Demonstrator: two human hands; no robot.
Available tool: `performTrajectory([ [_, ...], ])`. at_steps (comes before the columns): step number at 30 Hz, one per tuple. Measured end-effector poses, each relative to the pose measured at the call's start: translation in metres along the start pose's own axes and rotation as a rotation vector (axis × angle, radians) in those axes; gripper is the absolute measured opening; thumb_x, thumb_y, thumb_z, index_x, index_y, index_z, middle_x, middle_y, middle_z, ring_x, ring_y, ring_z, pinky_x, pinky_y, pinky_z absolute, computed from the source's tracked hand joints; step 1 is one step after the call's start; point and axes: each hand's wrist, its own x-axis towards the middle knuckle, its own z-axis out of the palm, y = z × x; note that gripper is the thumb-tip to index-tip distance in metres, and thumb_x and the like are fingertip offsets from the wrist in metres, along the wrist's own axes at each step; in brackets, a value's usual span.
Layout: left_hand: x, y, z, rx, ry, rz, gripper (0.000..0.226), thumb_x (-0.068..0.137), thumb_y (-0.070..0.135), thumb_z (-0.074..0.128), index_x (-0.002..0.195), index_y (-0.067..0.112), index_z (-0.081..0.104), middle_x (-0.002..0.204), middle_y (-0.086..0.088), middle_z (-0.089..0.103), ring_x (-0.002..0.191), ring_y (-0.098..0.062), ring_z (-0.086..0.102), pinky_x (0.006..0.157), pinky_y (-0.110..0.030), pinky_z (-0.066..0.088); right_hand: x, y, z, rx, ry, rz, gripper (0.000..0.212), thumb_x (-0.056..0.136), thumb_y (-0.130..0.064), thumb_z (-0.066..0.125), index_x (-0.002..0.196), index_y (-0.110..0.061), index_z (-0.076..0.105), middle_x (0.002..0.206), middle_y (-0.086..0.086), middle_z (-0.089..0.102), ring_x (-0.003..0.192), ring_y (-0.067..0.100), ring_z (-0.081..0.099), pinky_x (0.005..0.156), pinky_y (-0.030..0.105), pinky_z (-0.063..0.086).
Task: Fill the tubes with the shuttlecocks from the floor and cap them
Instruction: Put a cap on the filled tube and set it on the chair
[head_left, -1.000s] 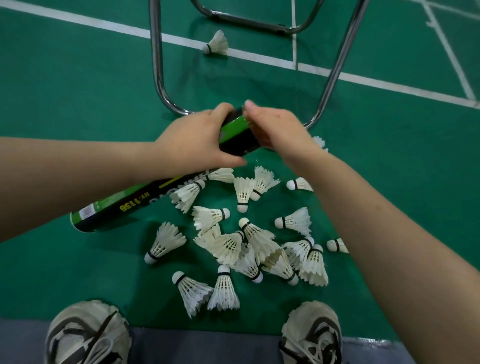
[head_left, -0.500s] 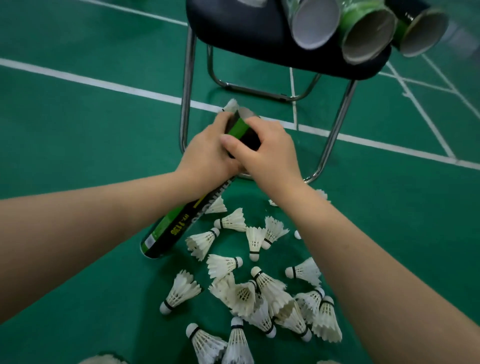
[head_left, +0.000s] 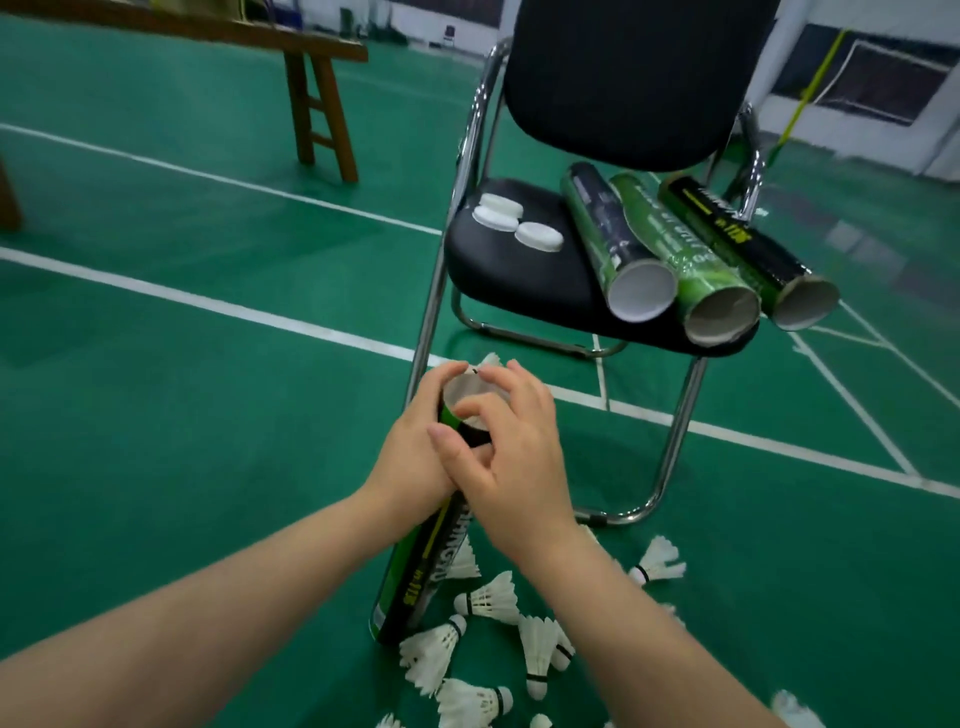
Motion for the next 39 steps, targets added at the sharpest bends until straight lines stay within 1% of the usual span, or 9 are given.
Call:
performTrajectory([
  [6,-0.001,-0.001,-0.014,0.037,0.009,0.033,0.066,0.075,0.022,0.070,0.112,0.057,0.028,0.096,0.021,0.055,0.072,0.003,0.056,0.067,-0.007,0.040,0.002,-0.006,0.006,-0.026,-0.033,-0.034,0.043,0.086,-0.050,0.039,0.087,-0.015,0.064,0.123,0.002,0.057,0.129,0.020,0.037,0.106,0.046,0.031],
  [13,-0.001,-0.002,-0.016,0.043,-0.001,0.041,0.058,0.076,0.026,0.071,0.107,0.055,0.032,0.102,0.029,0.050,0.092,0.010,0.050,0.073,-0.004,0.038,0.004,-0.005,0.007,0.007,-0.066,-0.030,0.042,0.084,-0.049,0.041,0.087,-0.014,0.064,0.122,0.000,0.057,0.130,0.014,0.033,0.107,0.037,0.029],
  [17,0.002,-0.005,-0.018,0.011,0.046,0.021,0.059,0.075,0.023,0.071,0.118,0.045,0.036,0.102,0.021,0.056,0.090,0.004,0.054,0.072,-0.008,0.040,0.009,-0.007,0.012,0.070,-0.100,-0.010,0.041,0.083,-0.049,0.042,0.086,-0.013,0.064,0.116,-0.008,0.054,0.126,0.008,0.032,0.106,0.018,0.022],
  [21,0.007,-0.007,-0.022,0.004,0.077,0.005,0.062,0.075,0.022,0.072,0.120,0.045,0.036,0.095,0.018,0.059,0.086,0.000,0.057,0.069,-0.007,0.042,0.017,-0.009,0.016,0.133,-0.090,0.017,0.033,0.079,-0.048,0.044,0.077,-0.018,0.059,0.104,-0.018,0.049,0.111,-0.003,0.036,0.092,0.003,0.021],
  [25,0.024,-0.003,-0.026,-0.001,0.099,0.007,0.064,0.066,0.036,0.072,0.114,0.054,0.034,0.094,0.012,0.063,0.085,-0.005,0.060,0.075,-0.018,0.046,0.033,-0.012,0.018,0.220,-0.075,0.062,0.017,0.074,-0.051,0.045,0.077,-0.034,0.050,0.109,-0.025,0.041,0.113,-0.012,0.034,0.087,0.000,0.025],
  [27,0.038,0.001,-0.029,-0.004,0.122,0.013,0.061,0.060,0.041,0.067,0.108,0.058,0.034,0.092,0.012,0.063,0.082,-0.003,0.059,0.072,-0.015,0.045,0.047,-0.012,0.018,0.240,-0.054,0.055,0.019,0.073,-0.051,0.045,0.082,-0.036,0.049,0.111,-0.022,0.041,0.111,-0.013,0.036,0.085,-0.001,0.027],
  [30,0.062,0.008,-0.030,0.000,0.162,0.036,0.064,0.062,0.037,0.068,0.114,0.052,0.036,0.088,0.016,0.058,0.073,0.001,0.055,0.061,-0.006,0.039,0.074,-0.009,0.016,0.239,-0.001,0.016,0.025,0.073,-0.050,0.046,0.092,-0.033,0.047,0.110,-0.014,0.042,0.108,-0.012,0.038,0.085,-0.001,0.027],
  [35,0.107,0.015,-0.029,0.010,0.260,0.051,0.066,0.071,0.032,0.068,0.130,0.035,0.038,0.096,0.008,0.057,0.074,0.002,0.051,0.060,-0.009,0.035,0.122,-0.005,0.011,0.284,0.019,-0.033,0.025,0.078,-0.039,0.054,0.098,-0.026,0.047,0.104,-0.009,0.045,0.099,-0.012,0.041,0.081,0.001,0.030],
  [39,0.141,0.025,-0.025,0.043,0.310,0.019,0.057,0.084,0.016,0.063,0.132,0.033,0.036,0.079,0.017,0.052,0.071,0.007,0.046,0.054,-0.004,0.035,0.159,0.006,0.006,0.321,0.030,0.036,0.031,0.079,-0.039,0.055,0.105,-0.023,0.050,0.106,-0.005,0.048,0.096,-0.007,0.044,0.076,0.004,0.035],
])
